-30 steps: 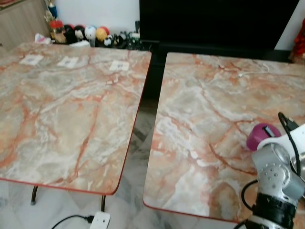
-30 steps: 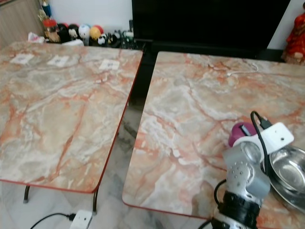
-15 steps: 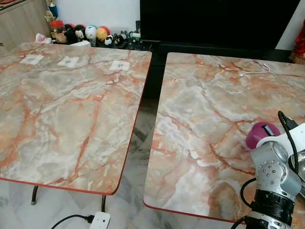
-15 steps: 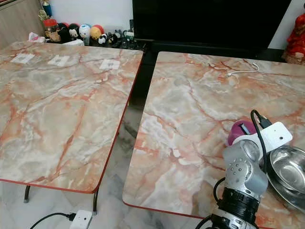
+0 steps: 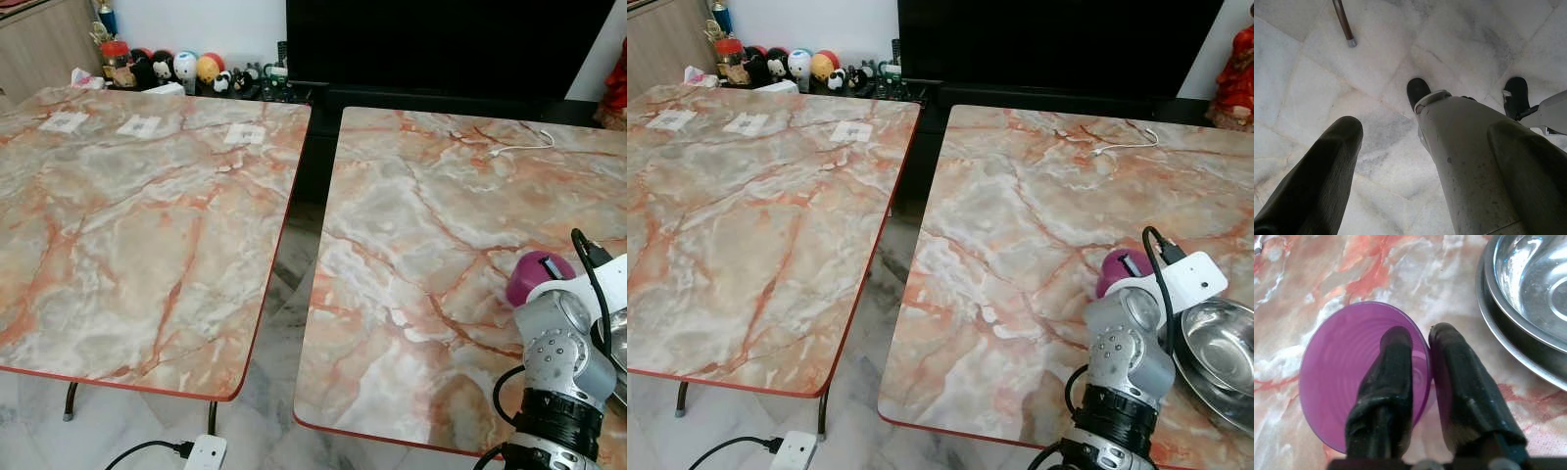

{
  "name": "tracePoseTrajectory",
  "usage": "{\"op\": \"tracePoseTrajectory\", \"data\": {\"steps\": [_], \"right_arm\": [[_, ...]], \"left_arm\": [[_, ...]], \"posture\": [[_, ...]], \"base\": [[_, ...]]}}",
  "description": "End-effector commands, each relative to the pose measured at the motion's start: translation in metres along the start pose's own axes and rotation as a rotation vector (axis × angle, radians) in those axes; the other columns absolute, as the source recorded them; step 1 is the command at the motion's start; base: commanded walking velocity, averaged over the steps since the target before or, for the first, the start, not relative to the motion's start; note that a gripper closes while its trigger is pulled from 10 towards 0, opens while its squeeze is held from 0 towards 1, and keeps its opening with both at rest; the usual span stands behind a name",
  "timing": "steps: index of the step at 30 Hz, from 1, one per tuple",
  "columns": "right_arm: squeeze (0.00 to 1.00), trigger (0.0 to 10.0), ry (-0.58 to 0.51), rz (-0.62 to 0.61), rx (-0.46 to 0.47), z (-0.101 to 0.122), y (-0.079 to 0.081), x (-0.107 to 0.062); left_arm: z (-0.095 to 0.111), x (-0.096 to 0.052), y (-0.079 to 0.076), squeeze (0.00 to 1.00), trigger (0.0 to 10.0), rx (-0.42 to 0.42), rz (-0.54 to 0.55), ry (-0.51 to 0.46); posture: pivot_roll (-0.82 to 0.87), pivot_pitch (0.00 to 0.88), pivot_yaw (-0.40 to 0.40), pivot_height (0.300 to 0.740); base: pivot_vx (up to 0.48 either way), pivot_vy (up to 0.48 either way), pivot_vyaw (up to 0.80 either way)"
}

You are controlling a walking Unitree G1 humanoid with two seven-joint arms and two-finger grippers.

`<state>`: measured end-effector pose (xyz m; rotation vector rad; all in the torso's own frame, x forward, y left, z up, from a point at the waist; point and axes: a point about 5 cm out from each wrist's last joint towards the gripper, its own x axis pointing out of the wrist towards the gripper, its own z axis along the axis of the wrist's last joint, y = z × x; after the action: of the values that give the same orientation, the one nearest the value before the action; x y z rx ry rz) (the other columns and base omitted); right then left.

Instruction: Setting the table

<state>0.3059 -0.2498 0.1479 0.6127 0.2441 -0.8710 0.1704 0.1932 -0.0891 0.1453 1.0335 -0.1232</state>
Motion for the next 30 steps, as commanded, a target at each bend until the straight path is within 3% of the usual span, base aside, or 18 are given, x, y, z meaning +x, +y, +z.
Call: {"op": "tracePoseTrajectory", "data": {"steps": [1,2,3,4,5,6,17,23,30], "right_arm": [[0.77,10.0,-0.014,-0.002,0.013,0.005,0.002,0.0],[0.75,10.0,-0.015,-0.004,0.012,0.005,0.001,0.0],[0.45,10.0,-0.016,-0.005,0.013,0.005,0.001,0.0],[0.07,10.0,-0.016,-0.005,0.013,0.005,0.001,0.0],[0.07,10.0,-0.016,-0.005,0.013,0.005,0.001,0.0],[0.0,10.0,-0.016,-0.004,0.014,0.005,0.002,0.0],[0.0,10.0,-0.036,0.006,0.034,0.011,0.006,0.0],[0.0,10.0,-0.083,0.027,0.036,0.02,0.011,-0.002],[0.0,10.0,-0.145,-0.001,0.021,0.029,0.007,-0.003]], "left_arm": [[-0.007,-0.001,-0.001,0.0,10.0,0.003,-0.005,0.026],[-0.007,-0.001,-0.001,0.0,10.0,0.003,-0.006,0.026],[-0.007,-0.001,-0.001,0.0,10.0,0.002,-0.006,0.026],[-0.007,-0.001,-0.001,0.0,10.0,0.002,-0.006,0.026],[-0.007,-0.001,-0.001,0.0,10.0,0.002,-0.006,0.026],[-0.007,-0.001,-0.001,0.0,10.0,0.002,-0.006,0.026],[-0.008,-0.001,-0.001,0.0,10.0,0.002,-0.004,0.026],[-0.008,-0.001,-0.001,0.0,10.0,0.0,-0.004,0.026],[-0.008,-0.001,-0.001,0.0,10.0,0.001,-0.005,0.027]], "posture": [[0.01,0.064,-0.046,0.74],[0.01,0.064,-0.047,0.74],[0.01,0.064,-0.047,0.74],[0.01,0.064,-0.047,0.74],[0.01,0.064,-0.047,0.74],[0.01,0.065,-0.047,0.74],[0.01,0.064,-0.046,0.74],[0.01,0.064,-0.046,0.74],[0.01,0.064,-0.048,0.74]], "base": [[0.0,0.0,0.0],[0.0,0.0,0.0],[0.0,0.0,0.0],[0.0,0.0,0.0],[0.0,0.0,0.0],[0.0,0.0,0.0],[0.0,0.0,0.0],[0.0,0.0,0.0],[0.0,0.0,0.0]]}}
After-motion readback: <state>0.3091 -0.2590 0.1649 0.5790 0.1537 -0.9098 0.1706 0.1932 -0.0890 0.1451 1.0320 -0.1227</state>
